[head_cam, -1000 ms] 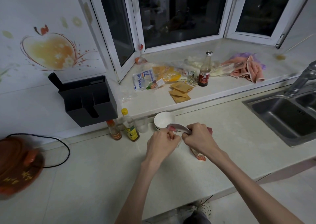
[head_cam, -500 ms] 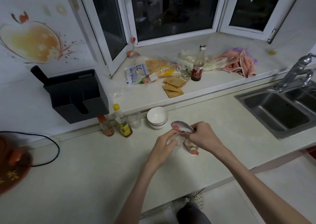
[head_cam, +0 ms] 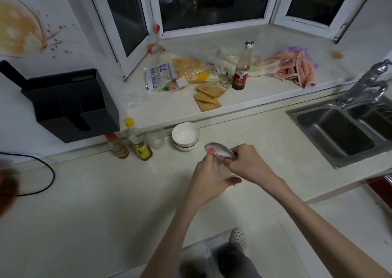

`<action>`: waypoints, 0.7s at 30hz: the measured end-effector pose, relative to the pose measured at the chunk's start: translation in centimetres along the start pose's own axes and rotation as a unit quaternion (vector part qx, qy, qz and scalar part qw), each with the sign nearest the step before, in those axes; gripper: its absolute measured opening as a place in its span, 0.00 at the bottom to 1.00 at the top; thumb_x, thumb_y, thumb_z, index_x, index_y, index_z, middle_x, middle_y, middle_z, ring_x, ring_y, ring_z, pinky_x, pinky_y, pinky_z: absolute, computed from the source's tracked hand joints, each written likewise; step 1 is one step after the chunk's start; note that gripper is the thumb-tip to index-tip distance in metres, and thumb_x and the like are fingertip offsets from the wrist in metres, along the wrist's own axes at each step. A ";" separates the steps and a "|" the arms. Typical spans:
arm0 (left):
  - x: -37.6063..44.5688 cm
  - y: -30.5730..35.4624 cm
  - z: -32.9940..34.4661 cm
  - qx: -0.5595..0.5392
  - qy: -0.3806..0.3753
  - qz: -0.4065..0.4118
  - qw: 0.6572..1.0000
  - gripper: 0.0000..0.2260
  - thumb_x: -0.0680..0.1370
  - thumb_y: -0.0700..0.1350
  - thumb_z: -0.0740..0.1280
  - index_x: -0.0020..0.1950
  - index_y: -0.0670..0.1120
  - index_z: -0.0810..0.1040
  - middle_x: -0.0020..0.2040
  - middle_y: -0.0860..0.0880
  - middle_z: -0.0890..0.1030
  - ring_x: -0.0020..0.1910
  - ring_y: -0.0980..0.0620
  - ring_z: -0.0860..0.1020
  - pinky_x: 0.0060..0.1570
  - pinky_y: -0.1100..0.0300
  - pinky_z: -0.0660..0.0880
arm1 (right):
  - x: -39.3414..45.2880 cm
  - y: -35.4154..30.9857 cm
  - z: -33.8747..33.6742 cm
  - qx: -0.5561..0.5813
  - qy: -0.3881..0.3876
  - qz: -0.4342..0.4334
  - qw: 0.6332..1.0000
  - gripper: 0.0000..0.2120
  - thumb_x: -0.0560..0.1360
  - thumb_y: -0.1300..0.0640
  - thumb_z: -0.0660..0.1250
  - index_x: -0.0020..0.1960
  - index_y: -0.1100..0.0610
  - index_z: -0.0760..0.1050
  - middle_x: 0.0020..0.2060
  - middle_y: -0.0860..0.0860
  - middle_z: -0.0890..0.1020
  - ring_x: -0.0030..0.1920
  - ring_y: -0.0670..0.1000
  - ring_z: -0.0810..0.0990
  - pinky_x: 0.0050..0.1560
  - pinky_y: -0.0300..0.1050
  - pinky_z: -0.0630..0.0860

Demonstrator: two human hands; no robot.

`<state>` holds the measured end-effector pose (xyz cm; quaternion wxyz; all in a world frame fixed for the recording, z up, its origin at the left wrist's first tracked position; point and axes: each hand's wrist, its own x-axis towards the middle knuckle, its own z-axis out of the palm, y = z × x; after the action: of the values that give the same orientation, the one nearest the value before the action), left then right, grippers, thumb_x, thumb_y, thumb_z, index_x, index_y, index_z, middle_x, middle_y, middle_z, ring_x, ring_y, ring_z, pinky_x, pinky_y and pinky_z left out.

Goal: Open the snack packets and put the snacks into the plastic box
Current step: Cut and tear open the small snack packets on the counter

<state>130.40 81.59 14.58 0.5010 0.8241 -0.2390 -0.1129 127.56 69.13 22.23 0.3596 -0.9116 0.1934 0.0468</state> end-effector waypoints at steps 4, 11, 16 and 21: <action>1.2 -0.6 1.6 -0.003 0.037 -0.028 0.999 0.26 0.58 0.57 0.76 0.52 0.62 0.72 0.45 0.63 0.81 0.45 0.64 0.79 0.42 0.65 0.76 | 1.4 0.4 -0.2 -0.033 -0.024 -0.014 0.999 0.16 0.70 0.53 0.66 0.26 0.57 0.69 0.22 0.52 0.72 0.22 0.50 0.71 0.17 0.31 0.60; 3.0 -1.7 3.9 -0.106 0.013 -0.079 0.991 0.11 0.66 0.53 0.74 0.44 0.55 0.77 0.39 0.59 0.83 0.34 0.63 0.81 0.29 0.75 0.71 | 4.4 3.1 -3.0 -0.057 -0.111 -0.027 0.992 0.10 0.68 0.56 0.65 0.30 0.59 0.73 0.24 0.50 0.73 0.25 0.49 0.70 0.24 0.40 0.63; 4.5 -4.9 5.6 -0.086 0.051 -0.151 0.984 0.13 0.66 0.56 0.75 0.45 0.56 0.75 0.40 0.57 0.82 0.38 0.60 0.80 0.38 0.60 0.77 | 7.9 5.9 -6.0 -0.116 -0.129 -0.077 0.982 0.07 0.75 0.61 0.59 0.54 0.59 0.67 0.34 0.53 0.75 0.34 0.53 0.73 0.31 0.44 0.65; 4.9 -8.3 7.6 -0.052 0.104 -0.223 0.968 0.17 0.61 0.63 0.73 0.38 0.52 0.74 0.35 0.59 0.80 0.34 0.60 0.78 0.40 0.57 0.75 | 11.1 7.5 -7.2 -0.270 -0.207 -0.056 0.939 0.08 0.74 0.63 0.58 0.53 0.61 0.69 0.48 0.59 0.76 0.42 0.56 0.75 0.38 0.45 0.69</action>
<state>133.70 76.46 3.99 0.5277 0.8364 0.0108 -0.1476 134.48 55.76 20.33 0.1346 -0.9539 0.0435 0.2647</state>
